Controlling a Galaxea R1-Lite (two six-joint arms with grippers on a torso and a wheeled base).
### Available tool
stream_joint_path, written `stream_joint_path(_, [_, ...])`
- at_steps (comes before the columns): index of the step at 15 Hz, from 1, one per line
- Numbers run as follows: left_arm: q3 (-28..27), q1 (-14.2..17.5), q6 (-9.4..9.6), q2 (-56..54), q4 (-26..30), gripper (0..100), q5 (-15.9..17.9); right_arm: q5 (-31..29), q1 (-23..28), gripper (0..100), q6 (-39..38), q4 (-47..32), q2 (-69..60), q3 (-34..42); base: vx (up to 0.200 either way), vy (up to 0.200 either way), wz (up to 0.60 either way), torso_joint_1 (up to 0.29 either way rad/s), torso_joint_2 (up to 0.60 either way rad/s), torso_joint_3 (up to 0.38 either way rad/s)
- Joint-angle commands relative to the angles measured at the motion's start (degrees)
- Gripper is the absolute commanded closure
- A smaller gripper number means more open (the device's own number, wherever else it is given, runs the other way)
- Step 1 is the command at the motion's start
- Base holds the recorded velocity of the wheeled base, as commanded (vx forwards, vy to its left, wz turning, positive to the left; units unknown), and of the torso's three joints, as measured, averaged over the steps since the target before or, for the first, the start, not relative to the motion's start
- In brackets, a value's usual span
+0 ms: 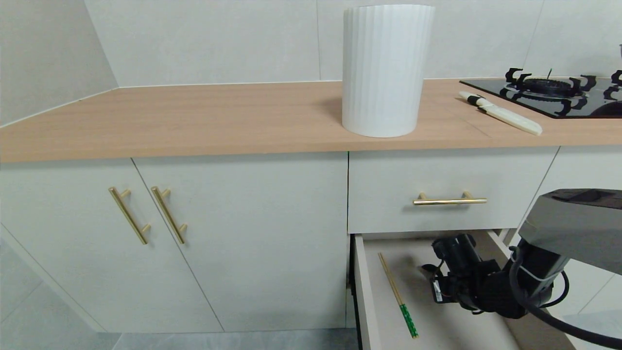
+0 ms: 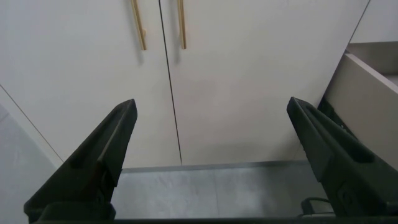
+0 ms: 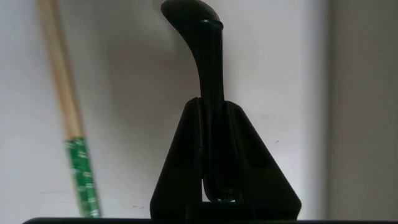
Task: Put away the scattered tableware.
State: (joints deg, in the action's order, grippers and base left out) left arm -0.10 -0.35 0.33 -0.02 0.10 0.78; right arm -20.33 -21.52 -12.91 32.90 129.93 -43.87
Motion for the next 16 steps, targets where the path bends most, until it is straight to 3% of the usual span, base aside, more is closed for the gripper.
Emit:
stream_joint_path(1, [0.0,0.0,0.02,0.0,0.0,0,0.0,0.0,0.0,100,0.0,0.0,1.5,0.0,0.0,0.0,0.0,0.0,0.0,0.0])
stream_joint_path(15, [0.0,0.0,0.02,0.0,0.0,0,0.0,-0.1,0.3,100,0.0,0.1,1.4,0.0,0.0,0.0,0.0,0.0,0.0,0.0])
stream_joint_path(16, [0.0,0.0,0.02,0.0,0.0,0,0.0,-0.1,0.3,0,0.0,0.1,1.4,0.0,0.0,0.0,0.0,0.0,0.0,0.0])
